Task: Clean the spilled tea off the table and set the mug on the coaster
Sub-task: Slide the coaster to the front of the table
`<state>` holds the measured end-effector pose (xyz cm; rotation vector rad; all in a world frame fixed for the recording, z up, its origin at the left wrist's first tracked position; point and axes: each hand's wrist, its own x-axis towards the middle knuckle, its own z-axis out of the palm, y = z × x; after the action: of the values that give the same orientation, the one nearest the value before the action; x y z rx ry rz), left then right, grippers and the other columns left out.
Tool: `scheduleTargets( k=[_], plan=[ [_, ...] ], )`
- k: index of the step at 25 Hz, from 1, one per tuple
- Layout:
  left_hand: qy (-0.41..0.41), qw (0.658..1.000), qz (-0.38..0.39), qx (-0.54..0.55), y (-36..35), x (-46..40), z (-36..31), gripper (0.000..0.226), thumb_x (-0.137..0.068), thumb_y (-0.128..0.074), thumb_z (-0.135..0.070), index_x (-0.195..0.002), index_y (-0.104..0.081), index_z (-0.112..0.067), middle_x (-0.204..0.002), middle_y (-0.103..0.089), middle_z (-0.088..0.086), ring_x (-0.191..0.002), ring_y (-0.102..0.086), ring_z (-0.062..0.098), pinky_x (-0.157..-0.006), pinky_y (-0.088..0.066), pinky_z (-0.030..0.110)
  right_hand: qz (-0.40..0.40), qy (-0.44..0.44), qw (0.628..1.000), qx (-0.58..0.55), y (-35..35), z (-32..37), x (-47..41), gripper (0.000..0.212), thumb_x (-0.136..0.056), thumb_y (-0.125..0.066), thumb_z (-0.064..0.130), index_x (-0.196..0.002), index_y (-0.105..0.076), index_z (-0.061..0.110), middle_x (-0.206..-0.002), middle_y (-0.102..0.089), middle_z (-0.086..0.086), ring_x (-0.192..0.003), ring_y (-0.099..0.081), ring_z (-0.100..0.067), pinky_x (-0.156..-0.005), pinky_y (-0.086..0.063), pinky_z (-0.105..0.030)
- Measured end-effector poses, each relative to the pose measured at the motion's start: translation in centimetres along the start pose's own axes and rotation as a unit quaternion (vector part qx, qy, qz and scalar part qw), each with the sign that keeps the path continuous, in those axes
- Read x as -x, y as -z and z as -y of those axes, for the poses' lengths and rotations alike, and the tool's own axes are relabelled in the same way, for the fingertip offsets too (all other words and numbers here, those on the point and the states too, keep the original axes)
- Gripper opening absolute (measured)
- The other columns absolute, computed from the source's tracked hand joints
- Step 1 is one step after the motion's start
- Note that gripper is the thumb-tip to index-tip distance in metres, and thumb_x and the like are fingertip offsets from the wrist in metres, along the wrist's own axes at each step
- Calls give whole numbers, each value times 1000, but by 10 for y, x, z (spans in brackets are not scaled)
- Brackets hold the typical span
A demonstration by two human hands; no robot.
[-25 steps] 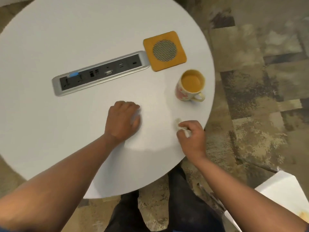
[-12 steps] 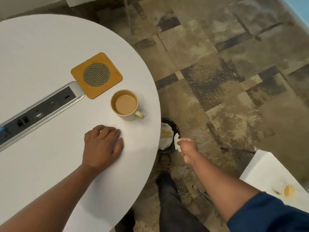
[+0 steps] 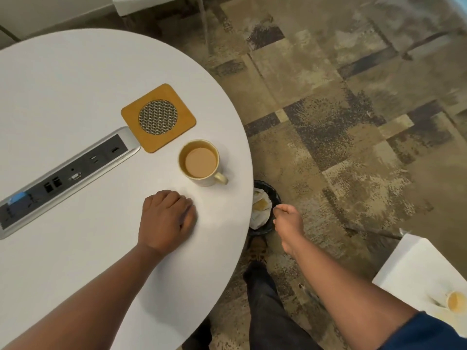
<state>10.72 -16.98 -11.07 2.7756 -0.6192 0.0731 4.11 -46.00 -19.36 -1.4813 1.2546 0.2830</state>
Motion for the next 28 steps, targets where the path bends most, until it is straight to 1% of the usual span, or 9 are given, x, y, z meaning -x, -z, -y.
scheduleTargets(
  k=[3,8,13,15,19,21,23,25,28],
  plan=[
    [2,1000,3,2,2,-1,0,14,-90,-70,-20,-77,-71,-14,-72,-59,0,-83,-61,34,-74,-40,38,-17,107,994,-4,-10,29,19,13,-99,-57,19,-98,-68,25,-94,-71,7,-86,-68,-12,-65,-51,-23],
    [6,1000,7,17,6,1,4,4,-88,-74,-19,-88,-77,-17,-78,-67,-3,-89,-65,33,-77,-45,39,18,267,963,38,-23,76,46,17,-98,-54,21,-104,-67,31,-91,-69,16,-77,-65,4,-60,-50,-10],
    [68,994,25,77,12,-11,3,7,-87,-72,-13,-88,-79,-15,-80,-71,0,-79,-66,33,-72,-50,38,71,309,947,43,-41,106,57,24,-97,-57,15,-101,-67,37,-100,-70,13,-87,-66,4,-70,-52,-10],
    [151,978,23,144,15,-24,4,14,-91,-66,-10,-99,-77,-13,-96,-73,4,-90,-66,30,-79,-51,36,107,303,945,51,-50,127,54,27,-96,-57,10,-105,-69,32,-103,-70,16,-90,-64,11,-75,-51,-10],
    [335,884,-38,323,27,-61,13,38,-97,-59,-12,-135,-61,-13,-138,-60,4,-124,-57,20,-107,-47,37,185,304,926,124,-79,182,41,27,-97,-56,9,-118,-70,19,-117,-70,6,-103,-64,-2,-86,-50,-19],
    [401,830,-43,386,35,-80,20,49,-96,-57,-12,-145,-52,-17,-145,-56,1,-128,-55,18,-109,-46,37,229,297,914,157,-98,207,35,32,-98,-57,12,-129,-65,16,-129,-65,1,-115,-59,-12,-96,-48,-28],
    [453,767,-48,451,42,-96,28,43,-91,-56,-7,-132,-57,-21,-124,-63,-8,-110,-60,13,-91,-52,31,267,285,904,172,-116,227,30,40,-99,-57,15,-139,-56,14,-139,-58,-1,-123,-54,-15,-103,-44,-31],
    [489,725,-46,483,48,-109,34,26,-87,-57,-3,-94,-55,-29,-91,-51,-15,-85,-49,10,-70,-40,23,291,273,901,172,-133,242,25,46,-99,-57,19,-144,-49,14,-144,-54,-2,-128,-51,-18,-110,-42,-38],
    [521,675,-34,521,53,-122,44,24,-76,-57,-6,-75,-39,-22,-79,-36,-1,-72,-32,18,-61,-25,32,290,259,906,166,-155,259,18,49,-96,-60,22,-143,-50,12,-136,-58,-6,-117,-57,-19,-105,-47,-39]
  ],
)
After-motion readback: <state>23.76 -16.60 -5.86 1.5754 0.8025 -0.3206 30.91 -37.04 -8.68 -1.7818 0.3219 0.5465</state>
